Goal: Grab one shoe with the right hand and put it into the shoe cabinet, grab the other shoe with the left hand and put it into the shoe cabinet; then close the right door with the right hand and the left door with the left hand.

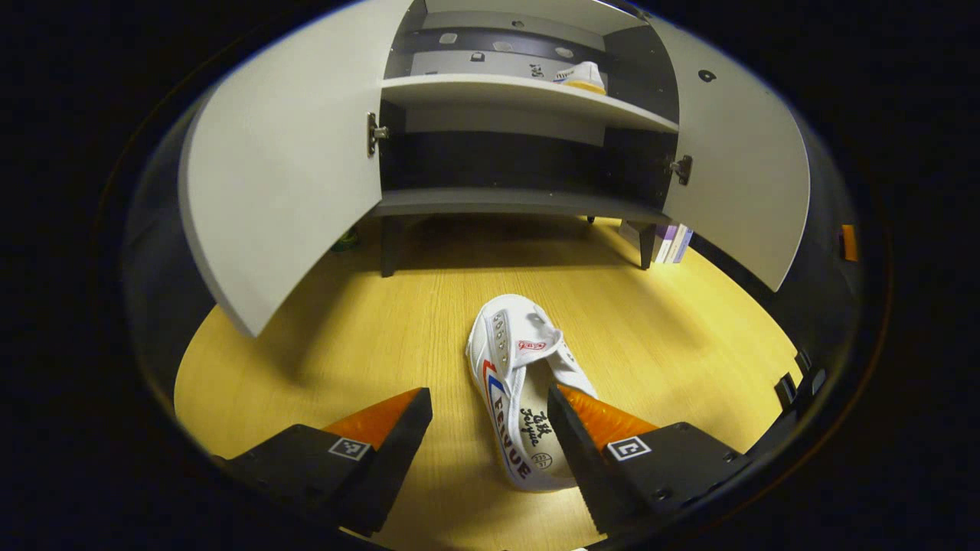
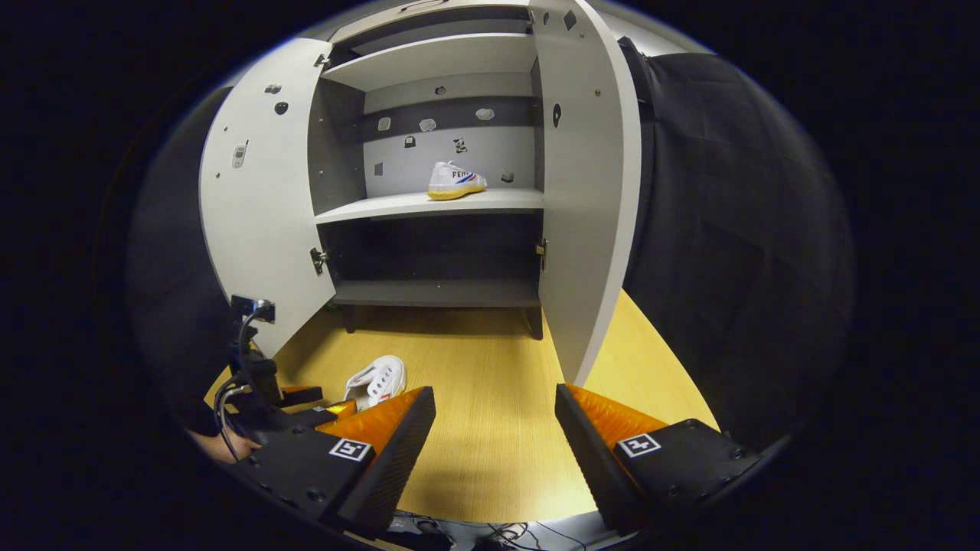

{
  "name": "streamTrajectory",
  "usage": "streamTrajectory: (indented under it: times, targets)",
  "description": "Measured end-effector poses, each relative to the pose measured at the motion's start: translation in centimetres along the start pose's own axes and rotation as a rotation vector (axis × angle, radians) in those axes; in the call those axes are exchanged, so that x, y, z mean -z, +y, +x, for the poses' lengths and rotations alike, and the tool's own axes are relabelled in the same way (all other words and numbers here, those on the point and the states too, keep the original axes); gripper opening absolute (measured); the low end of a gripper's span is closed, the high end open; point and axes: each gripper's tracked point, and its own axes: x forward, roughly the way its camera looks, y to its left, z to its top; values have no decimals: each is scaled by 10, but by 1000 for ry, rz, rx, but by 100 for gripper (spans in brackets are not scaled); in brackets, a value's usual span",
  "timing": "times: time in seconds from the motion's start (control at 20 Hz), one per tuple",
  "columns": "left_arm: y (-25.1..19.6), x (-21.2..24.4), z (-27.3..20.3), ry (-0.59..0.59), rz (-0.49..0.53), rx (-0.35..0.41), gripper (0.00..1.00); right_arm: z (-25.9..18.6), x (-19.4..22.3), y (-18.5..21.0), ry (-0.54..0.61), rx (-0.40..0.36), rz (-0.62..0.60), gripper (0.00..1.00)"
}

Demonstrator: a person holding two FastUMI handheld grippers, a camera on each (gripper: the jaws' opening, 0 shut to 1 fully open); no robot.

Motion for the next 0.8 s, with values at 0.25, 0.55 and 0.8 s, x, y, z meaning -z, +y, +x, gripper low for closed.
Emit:
streamTrajectory:
  times: [0.25, 0.55, 0.8]
  targets:
    - [5, -2, 40, 34, 19, -23, 93, -14, 5, -22, 8, 67, 29, 100]
    - [3, -17, 63, 50, 59, -49, 47, -29, 7, -45, 8, 130, 47, 100]
    - [17, -14, 64, 102, 59, -105, 8, -38, 9, -65, 6, 165, 68, 100]
